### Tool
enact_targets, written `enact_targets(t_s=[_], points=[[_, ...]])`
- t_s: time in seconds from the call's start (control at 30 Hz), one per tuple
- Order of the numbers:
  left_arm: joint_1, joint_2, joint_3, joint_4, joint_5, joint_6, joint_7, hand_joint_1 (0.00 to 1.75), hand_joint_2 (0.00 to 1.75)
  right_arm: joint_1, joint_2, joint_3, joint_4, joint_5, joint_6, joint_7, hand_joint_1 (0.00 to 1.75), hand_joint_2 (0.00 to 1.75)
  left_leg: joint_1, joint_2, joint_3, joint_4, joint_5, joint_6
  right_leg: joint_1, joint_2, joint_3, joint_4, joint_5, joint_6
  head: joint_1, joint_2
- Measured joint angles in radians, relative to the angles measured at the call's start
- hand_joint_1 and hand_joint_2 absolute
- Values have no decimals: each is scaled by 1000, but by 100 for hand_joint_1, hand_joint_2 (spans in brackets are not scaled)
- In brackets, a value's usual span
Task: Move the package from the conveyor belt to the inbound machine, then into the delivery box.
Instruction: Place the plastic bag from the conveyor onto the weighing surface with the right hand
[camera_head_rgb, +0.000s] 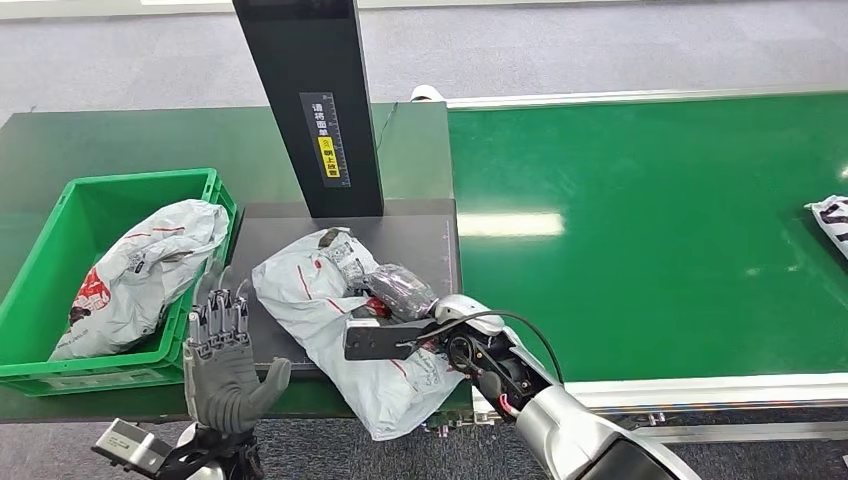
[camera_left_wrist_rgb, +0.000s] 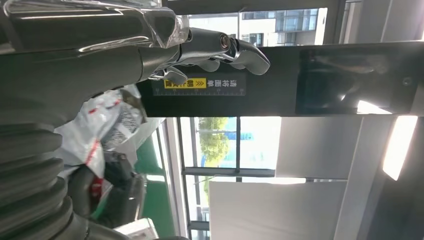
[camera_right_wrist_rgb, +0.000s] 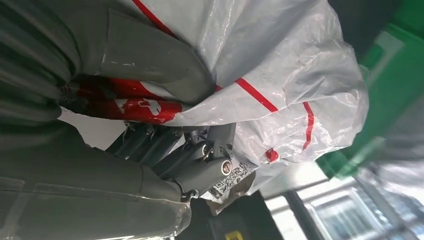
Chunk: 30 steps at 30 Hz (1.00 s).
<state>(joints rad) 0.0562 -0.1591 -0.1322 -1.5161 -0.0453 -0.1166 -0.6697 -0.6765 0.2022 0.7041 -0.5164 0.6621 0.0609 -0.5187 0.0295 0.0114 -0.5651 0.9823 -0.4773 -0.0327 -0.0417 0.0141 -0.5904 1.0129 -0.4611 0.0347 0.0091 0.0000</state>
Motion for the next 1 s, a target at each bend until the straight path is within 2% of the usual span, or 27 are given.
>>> enact_targets(t_s=[0.17, 0.5, 0.53, 0.63, 0.67, 0.73, 0.87, 1.0], points=[[-10, 0, -3, 20, -1, -8, 1, 0, 175, 4, -4, 10, 32, -3, -17, 94, 175, 175, 0, 0, 0, 0, 0, 0, 0, 0, 0, 0, 0, 0, 0, 0], [-17, 0, -3, 38, -2, -9, 2, 0, 175, 3, -5, 14, 57, -10, -46, 121, 175, 175, 0, 0, 0, 0, 0, 0, 0, 0, 0, 0, 0, 0, 0, 0], [-17, 0, -3, 38, -3, -9, 3, 0, 175, 4, -5, 13, 58, -19, -66, 126, 166, 175, 0, 0, 0, 0, 0, 0, 0, 0, 0, 0, 0, 0, 0, 0], [-16, 0, -3, 38, -8, -9, 4, 0, 175, 11, -8, 0, 56, -63, -138, 103, 35, 175, 0, 0, 0, 0, 0, 0, 0, 0, 0, 0, 0, 0, 0, 0], [-16, 0, -3, 38, -8, -9, 4, 0, 175, 15, -10, -9, 53, -83, -154, 81, 0, 175, 0, 0, 0, 0, 0, 0, 0, 0, 0, 0, 0, 0, 0, 0], [-17, 0, -5, 41, -10, -10, 4, 0, 175, 25, -15, -31, 40, -134, -151, 20, 0, 175, 0, 0, 0, 0, 0, 0, 0, 0, 0, 0, 0, 0, 0, 0], [-26, 0, -18, 57, -16, -19, 5, 0, 175, 44, -25, -88, 9, -277, -20, -96, 0, 175, 0, 0, 0, 0, 0, 0, 0, 0, 0, 0, 0, 0, 0, 0], [-39, 0, -29, 78, -17, -26, 5, 0, 175, 61, -32, -152, -28, -412, 74, -157, 0, 175, 0, 0, 0, 0, 0, 0, 0, 0, 0, 0, 0, 0, 0, 0]])
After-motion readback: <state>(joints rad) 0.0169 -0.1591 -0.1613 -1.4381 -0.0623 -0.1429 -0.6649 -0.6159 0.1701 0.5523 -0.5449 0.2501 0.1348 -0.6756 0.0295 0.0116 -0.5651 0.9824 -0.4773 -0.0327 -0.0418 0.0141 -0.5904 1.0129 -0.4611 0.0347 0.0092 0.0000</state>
